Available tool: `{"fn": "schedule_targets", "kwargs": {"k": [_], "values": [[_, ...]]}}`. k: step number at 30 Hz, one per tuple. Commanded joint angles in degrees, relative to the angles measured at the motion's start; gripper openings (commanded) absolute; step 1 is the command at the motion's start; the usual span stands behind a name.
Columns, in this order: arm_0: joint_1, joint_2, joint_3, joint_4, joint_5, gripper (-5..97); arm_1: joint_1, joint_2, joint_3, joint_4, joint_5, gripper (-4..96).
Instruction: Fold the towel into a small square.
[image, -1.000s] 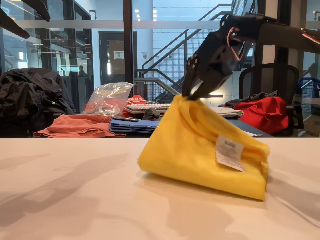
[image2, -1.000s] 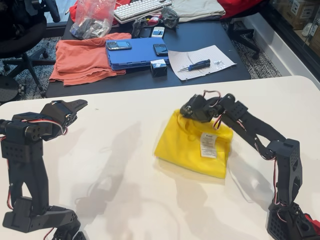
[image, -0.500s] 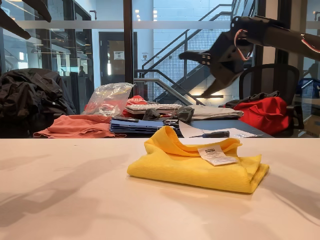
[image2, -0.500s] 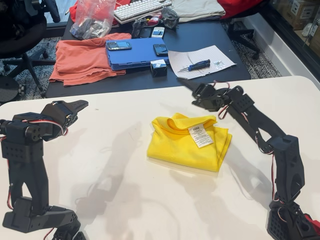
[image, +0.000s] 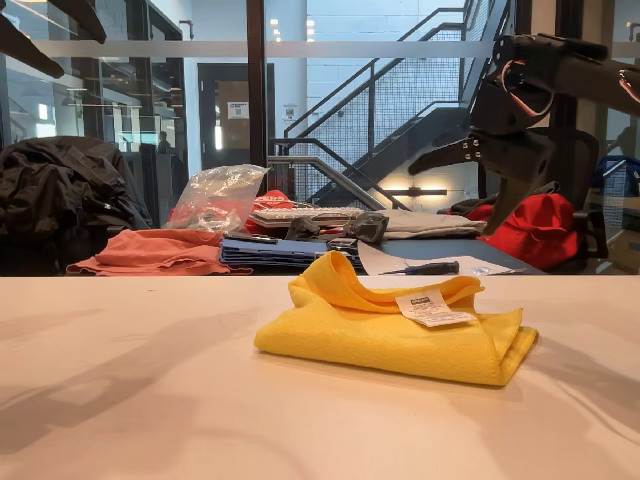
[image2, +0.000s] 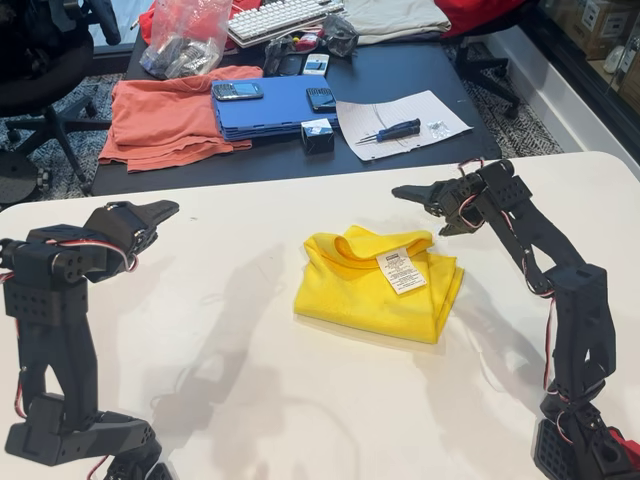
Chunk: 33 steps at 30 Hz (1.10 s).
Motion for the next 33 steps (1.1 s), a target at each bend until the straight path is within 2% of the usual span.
{"fn": "schedule_targets", "kwargs": {"k": [1, 4, 8, 13, 20, 33], "values": [[0.2, -2.3, -1.8, -0.5, -1.1, 45, 0.0, 0.6, -0.4, -0.2, 0.1, 21.3], [1.5, -7.3, -3.2, -1.0, 2.5, 34, 0.0, 0.7, -0.4, -0.2, 0.1, 21.3], [2.6, -10.3, -7.8, -1.8, 11.0, 23, 0.0, 0.7, -0.4, -0.2, 0.1, 21.3], [2.3, -12.5, -15.4, -1.8, 13.2, 27, 0.0, -0.1, -0.4, -0.2, 0.1, 21.3], [1.8, -21.4, -19.8, -2.5, 19.0, 30, 0.0, -0.1, -0.4, -0.2, 0.1, 21.3], [-1.4, -29.8, -27.1, -3.4, 19.3, 30, -0.6, -0.2, -0.4, -0.2, 0.1, 21.3]]}}
